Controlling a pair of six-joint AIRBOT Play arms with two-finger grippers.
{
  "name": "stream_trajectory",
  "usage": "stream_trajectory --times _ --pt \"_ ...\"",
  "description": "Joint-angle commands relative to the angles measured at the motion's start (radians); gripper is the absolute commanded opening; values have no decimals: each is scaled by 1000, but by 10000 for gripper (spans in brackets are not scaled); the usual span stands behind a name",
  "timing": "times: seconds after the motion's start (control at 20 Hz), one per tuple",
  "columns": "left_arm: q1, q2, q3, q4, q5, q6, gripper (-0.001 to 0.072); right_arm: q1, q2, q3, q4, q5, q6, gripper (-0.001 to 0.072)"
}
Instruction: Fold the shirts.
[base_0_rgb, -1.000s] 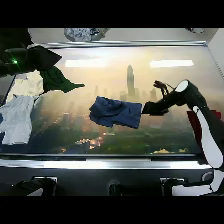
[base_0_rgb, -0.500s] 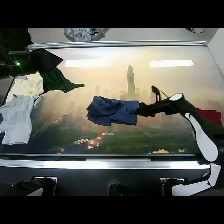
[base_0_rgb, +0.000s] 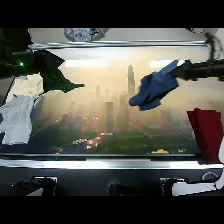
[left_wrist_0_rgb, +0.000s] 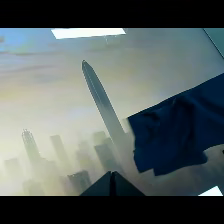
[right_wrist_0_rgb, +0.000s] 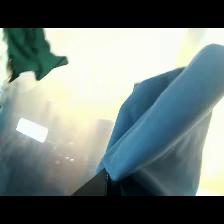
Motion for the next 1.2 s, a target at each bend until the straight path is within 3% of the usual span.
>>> stream_trajectory --times 0.0,0.15,0.4,0.65,0.8,1.15 --pt "0 -6 0 0 1 18 38 -194 7 123 -69 145 66 38" --pt "0 -10 0 0 1 17 38 -346 8 124 -108 190 53 38" --pt "0 -10 0 0 1 17 38 -528 8 124 -107 142 49 38" --pt "0 -10 0 0 1 18 38 -573 10 162 -95 42 49 38" --pt "0 -10 0 0 1 18 38 -573 16 167 -11 -30 60 38" --pt "1 -10 0 1 1 55 38 -610 23 167 -151 260 103 38"
